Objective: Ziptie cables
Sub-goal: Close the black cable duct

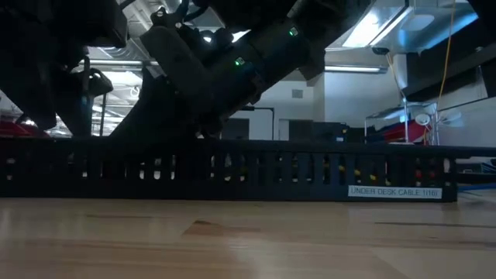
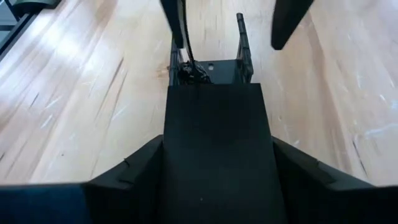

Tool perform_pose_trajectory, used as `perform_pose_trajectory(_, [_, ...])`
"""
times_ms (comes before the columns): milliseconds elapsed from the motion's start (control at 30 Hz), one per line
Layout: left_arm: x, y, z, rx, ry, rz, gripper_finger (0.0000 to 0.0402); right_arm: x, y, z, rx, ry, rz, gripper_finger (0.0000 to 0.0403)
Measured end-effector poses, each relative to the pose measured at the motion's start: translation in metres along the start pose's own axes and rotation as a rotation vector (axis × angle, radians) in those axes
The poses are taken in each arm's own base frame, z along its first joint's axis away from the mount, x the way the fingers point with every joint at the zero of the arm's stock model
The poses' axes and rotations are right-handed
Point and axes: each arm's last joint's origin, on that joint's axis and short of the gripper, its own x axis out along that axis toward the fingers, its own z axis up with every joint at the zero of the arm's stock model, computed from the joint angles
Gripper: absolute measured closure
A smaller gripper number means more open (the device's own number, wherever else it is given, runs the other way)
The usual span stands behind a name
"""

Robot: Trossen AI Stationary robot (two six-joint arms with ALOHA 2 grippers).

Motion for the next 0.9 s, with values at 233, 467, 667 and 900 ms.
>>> perform_pose_trajectory(233, [0.008,-0.007,-0.007,0.021,0.003,-0.016,0.0149,0.000,0.000,0.000,0.016,-0.001,-0.003,0.0173])
perform_pose_trajectory(467, [0.014,-0.006,-0.010,0.010,-0.008,-0.023,0.0149,0.000,0.000,0.000,0.014,-0.001,-0.003,0.0173])
perform_pose_trajectory(667, [0.023,-0.007,-0.013,0.030,-0.029,-0.038,0.0149,0.000,0.000,0.000,0.014,0.001,0.002,0.0173])
perform_pose_trajectory(900, [0.026,-0.004,-0.015,0.006,-0.042,-0.030,0.0174,0.000,0.001,0.000,0.012,-0.005,0.006,0.0173])
